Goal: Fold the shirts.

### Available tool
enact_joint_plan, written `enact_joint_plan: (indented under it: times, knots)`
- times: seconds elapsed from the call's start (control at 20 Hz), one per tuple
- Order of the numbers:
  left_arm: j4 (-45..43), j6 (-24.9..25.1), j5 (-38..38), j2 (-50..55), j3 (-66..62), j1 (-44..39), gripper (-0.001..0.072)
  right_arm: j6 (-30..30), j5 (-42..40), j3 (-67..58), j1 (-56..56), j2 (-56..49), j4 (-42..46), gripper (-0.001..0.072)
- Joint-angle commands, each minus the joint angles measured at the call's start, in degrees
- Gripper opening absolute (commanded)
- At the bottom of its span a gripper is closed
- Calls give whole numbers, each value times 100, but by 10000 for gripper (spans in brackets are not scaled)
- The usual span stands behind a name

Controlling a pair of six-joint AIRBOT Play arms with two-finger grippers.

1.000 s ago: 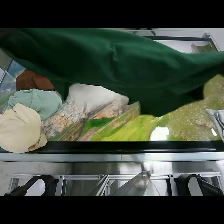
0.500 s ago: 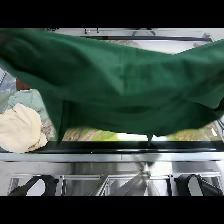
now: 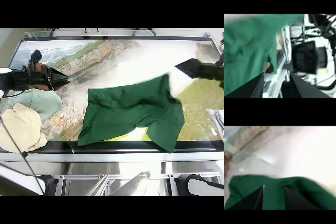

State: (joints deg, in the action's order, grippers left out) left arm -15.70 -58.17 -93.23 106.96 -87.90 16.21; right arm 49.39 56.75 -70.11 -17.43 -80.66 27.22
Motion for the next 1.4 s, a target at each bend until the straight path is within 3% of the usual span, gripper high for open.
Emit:
enact_joint_plan:
  times: [0.0,0.05,0.1,0.15,0.3,0.5,0.8,0.85,1.0,1.05,1.1,1.15,1.2,1.25,1.35]
  knots:
    - [-39,-374,-140,918,-879,317,325,-9,-15,-181,-221,-645,339,310]
    - [-295,-437,-166,804,-909,409,325,122,153,-179,-393,-535,675,383]
    - [-645,-496,-212,629,-809,461,325,452,389,-177,-573,-428,1169,535]
    - [-1078,-538,-238,361,-538,474,326,822,750,-175,-748,-352,1814,625]
    - [-2247,-455,136,-654,748,382,326,1285,1591,203,-1139,-319,3292,624]
    - [-2579,-328,804,-1759,2686,409,327,1128,944,1239,-1412,-426,3316,623]
    - [-2887,-319,1543,-2564,4118,431,327,1054,955,1335,-1390,-1067,3101,615]
    - [-2887,-315,1572,-2627,4225,431,327,988,1003,1335,-1386,-1137,2979,568]
    - [-2938,-315,1523,-2643,4452,428,327,634,1360,1335,-1384,-1381,2275,537]
    - [-2975,-315,1530,-2643,4522,428,327,472,1517,1335,-1384,-1460,2072,385]
    - [-2968,-315,1545,-2643,4623,426,328,378,1626,1335,-1384,-1521,1934,300]
    - [-2973,-313,1552,-2643,4723,398,328,374,1685,1335,-1384,-1567,1860,295]
    - [-2977,-313,1565,-2643,4837,339,328,376,1694,1335,-1384,-1578,1853,192]
    - [-2977,-313,1609,-2643,4970,232,329,380,1727,1335,-1386,-1576,1849,25]
    - [-2979,-313,1838,-2643,5152,-57,329,391,1768,1335,-1386,-1576,1777,19]
